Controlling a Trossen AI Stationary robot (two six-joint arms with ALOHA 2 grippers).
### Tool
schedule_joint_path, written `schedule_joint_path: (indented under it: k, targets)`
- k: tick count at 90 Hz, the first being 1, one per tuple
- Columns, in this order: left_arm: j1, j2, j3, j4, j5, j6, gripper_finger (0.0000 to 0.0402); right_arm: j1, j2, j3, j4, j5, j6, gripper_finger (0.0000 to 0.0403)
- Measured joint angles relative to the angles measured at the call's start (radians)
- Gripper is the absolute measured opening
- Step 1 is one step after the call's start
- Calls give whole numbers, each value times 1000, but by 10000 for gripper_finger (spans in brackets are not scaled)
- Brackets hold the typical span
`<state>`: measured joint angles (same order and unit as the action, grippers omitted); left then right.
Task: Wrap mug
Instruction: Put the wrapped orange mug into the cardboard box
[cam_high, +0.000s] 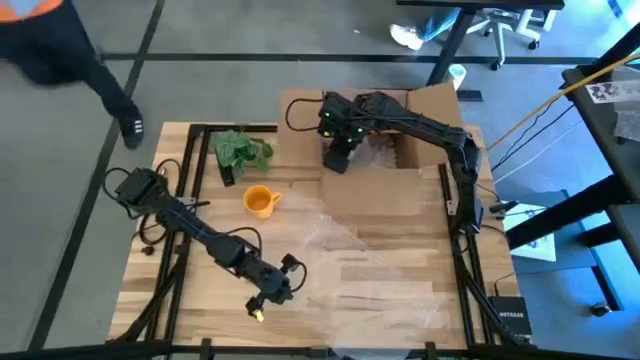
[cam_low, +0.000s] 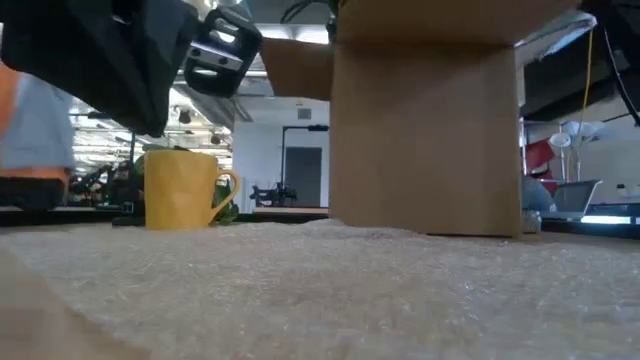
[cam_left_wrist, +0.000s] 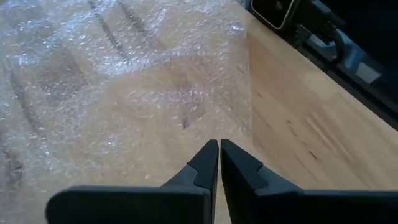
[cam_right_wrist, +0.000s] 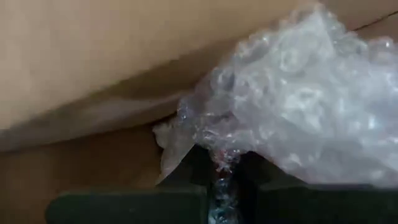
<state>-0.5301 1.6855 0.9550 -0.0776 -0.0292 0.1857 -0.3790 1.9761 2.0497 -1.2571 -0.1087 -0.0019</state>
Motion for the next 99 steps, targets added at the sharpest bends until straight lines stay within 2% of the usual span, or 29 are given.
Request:
schedule_joint_path:
  k: [34, 64, 99]
  targets:
    - [0, 0, 0, -17, 0, -10, 0, -25, -6, -77, 56, -69, 23, 7]
    - [0, 0, 0, -17, 0, -17, 0, -96, -42, -56, 78, -60, 6, 7]
    - [0, 0, 0, -15, 0, -18, 0, -135, -41, -69, 169, -140, 24, 7]
